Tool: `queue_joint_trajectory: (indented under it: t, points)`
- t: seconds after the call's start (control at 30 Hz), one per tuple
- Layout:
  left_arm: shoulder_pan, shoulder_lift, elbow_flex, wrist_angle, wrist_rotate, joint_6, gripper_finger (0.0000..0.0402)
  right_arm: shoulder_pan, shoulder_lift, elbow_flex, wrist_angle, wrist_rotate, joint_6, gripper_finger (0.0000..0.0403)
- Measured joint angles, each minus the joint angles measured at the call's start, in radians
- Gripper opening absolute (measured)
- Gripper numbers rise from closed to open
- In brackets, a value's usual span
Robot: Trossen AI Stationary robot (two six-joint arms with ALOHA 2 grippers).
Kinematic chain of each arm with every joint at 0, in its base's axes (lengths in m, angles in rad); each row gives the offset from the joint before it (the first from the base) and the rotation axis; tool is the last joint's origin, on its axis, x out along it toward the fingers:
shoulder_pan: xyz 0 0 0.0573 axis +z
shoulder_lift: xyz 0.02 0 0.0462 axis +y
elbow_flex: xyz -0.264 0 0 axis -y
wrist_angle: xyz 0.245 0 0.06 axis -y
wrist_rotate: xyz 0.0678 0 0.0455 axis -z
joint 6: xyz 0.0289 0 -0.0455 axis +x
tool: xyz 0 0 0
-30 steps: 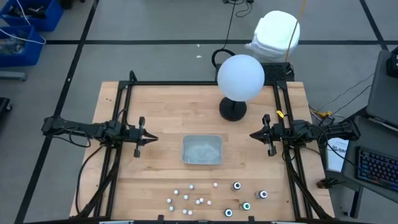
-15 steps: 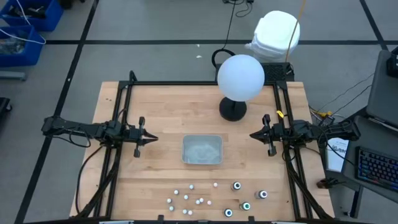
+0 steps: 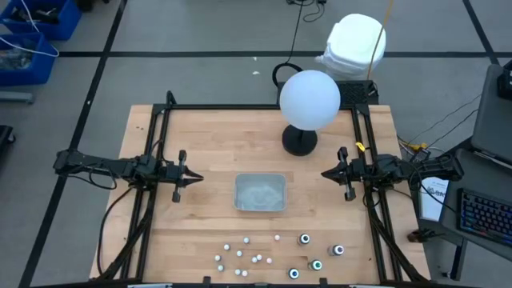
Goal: Pick & Place food coloring
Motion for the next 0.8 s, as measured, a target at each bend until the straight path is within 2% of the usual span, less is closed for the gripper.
queue_joint_trajectory:
  t: [0.8]
  points:
    - [0.0,0.0,0.0,0.013,0.0,0.0,0.0033,0.0,0.0,0.0,0.002,0.0,0.0,0.0]
